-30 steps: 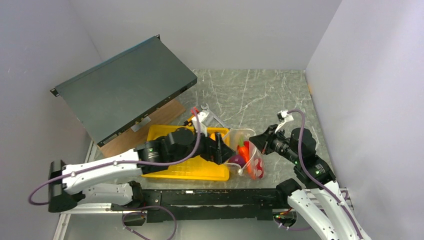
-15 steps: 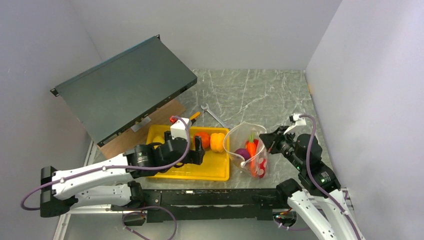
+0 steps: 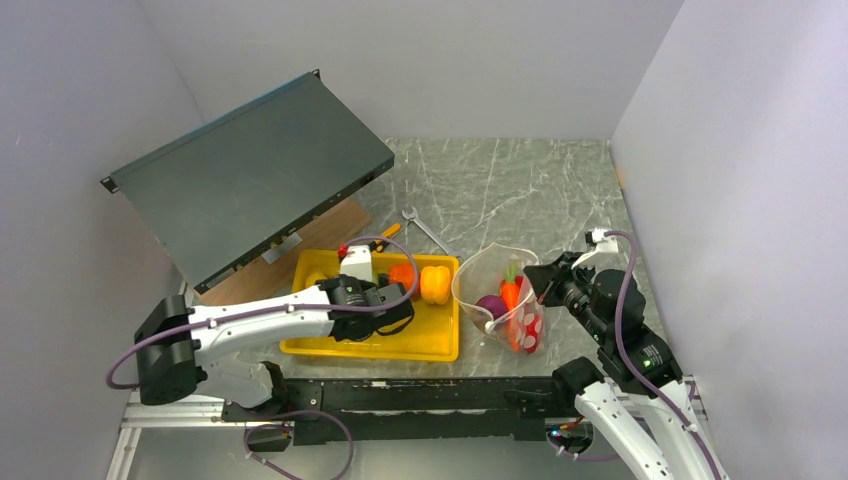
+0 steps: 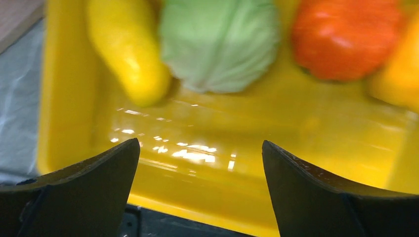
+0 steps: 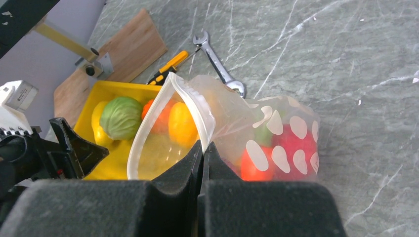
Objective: Place the food in the zip-top bag and seal the zipper
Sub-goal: Pick up the fake fruit from the bin, then place the fake fruit in the zipper food storage bag, then pick up the fake vegetable from the bin.
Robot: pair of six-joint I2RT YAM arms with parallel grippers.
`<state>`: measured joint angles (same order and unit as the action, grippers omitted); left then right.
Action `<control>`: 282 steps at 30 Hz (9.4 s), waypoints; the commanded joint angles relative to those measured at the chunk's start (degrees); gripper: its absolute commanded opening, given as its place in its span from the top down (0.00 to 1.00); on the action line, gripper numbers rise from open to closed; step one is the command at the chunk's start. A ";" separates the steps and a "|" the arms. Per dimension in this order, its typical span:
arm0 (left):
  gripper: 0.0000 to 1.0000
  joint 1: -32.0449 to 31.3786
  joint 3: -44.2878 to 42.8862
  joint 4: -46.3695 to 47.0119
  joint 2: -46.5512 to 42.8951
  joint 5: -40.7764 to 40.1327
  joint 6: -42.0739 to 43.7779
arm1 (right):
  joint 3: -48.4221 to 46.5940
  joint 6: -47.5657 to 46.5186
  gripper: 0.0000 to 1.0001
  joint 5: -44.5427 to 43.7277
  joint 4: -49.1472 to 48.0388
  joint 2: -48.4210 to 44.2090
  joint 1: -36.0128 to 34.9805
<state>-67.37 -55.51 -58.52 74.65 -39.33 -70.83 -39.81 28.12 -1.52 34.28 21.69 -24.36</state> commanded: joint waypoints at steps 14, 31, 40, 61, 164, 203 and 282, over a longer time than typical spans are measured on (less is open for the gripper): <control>0.33 9.57 18.98 7.60 -19.45 -10.04 -7.26 | -1.72 -0.38 1.00 1.17 -2.75 1.05 -0.19; 0.27 15.20 21.57 16.84 -11.52 -14.14 -9.79 | -1.72 -0.35 1.00 2.26 -1.81 -0.11 -0.21; 0.25 16.20 25.77 24.34 -7.78 -13.75 -12.33 | -1.54 -0.28 1.00 2.89 -2.03 -0.02 -0.25; 0.74 15.96 23.16 21.53 -13.04 -2.54 -2.49 | -0.64 -0.16 1.00 3.95 -3.18 0.70 -0.25; 0.24 2.69 -8.01 56.79 11.16 54.46 9.57 | 1.18 -1.55 1.00 15.38 -9.50 -0.34 -0.15; 0.09 2.77 5.94 25.11 -20.49 14.85 5.96 | 0.90 -1.22 1.00 9.97 -7.96 0.97 -0.20; 1.00 2.25 16.94 46.66 -11.93 1.79 -16.82 | 0.64 -2.08 1.00 9.85 -6.05 -0.39 -0.20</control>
<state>-64.93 -37.41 -11.14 67.44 -41.71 -101.93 -37.87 26.57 8.43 30.33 21.26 -24.36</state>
